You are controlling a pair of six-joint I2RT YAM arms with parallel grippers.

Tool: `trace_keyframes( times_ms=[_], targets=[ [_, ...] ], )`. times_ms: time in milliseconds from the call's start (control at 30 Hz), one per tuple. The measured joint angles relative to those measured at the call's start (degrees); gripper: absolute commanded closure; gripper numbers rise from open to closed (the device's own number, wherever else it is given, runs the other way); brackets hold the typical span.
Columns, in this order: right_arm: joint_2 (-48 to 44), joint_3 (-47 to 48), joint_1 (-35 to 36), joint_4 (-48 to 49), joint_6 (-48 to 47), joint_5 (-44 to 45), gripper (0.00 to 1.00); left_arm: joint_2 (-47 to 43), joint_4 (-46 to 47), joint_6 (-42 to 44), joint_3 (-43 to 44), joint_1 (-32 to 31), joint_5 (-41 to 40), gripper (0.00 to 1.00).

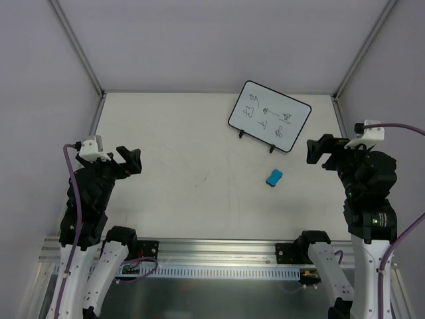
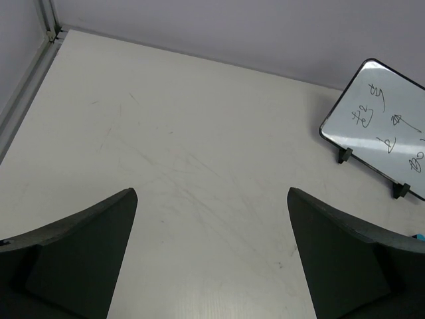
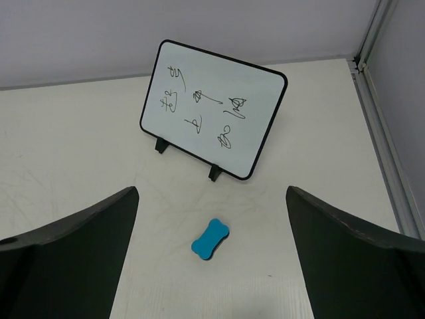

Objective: Erase the whiteboard

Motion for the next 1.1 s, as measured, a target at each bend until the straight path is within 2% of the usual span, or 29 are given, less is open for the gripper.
trace_keyframes(
  times_ms=[167, 300, 500, 700, 800, 1000, 1100],
  targets=[
    [1.6, 0.0, 0.0, 0.1, -0.2, -5.7, 0.01, 0.7, -0.2, -0.2, 0.0, 0.0, 1.4, 0.01],
    [7.6, 0.0, 0.0, 0.4, 0.8, -12.3, 0.01, 2.7, -0.3, -0.5, 0.0, 0.0, 3.0, 0.01],
    [18.1, 0.2, 0.0, 0.6, 3.2, -14.4, 0.01, 6.4, -0.7, -2.1, 0.0, 0.0, 5.0, 0.01],
    [30.2, 3.2, -0.4, 3.3, 4.5, -10.7, 0.01, 8.9, -0.8, -3.5, 0.0, 0.0, 7.5, 0.01],
    [34.8, 4.9, -3.5, 4.3, 3.8, -11.7, 0.01, 9.9, -0.9, -4.2, 0.0, 0.0, 8.4, 0.01],
    [44.9, 9.1, -15.0, 10.1, 0.1, -20.7, 0.04, 12.2, -0.9, -4.6, 0.0, 0.0, 8.8, 0.01],
    [48.9, 11.0, -17.5, 10.8, -2.7, -24.6, 0.08, 13.4, -1.0, -4.6, 0.2, 0.0, 8.9, 0.01]
  ],
)
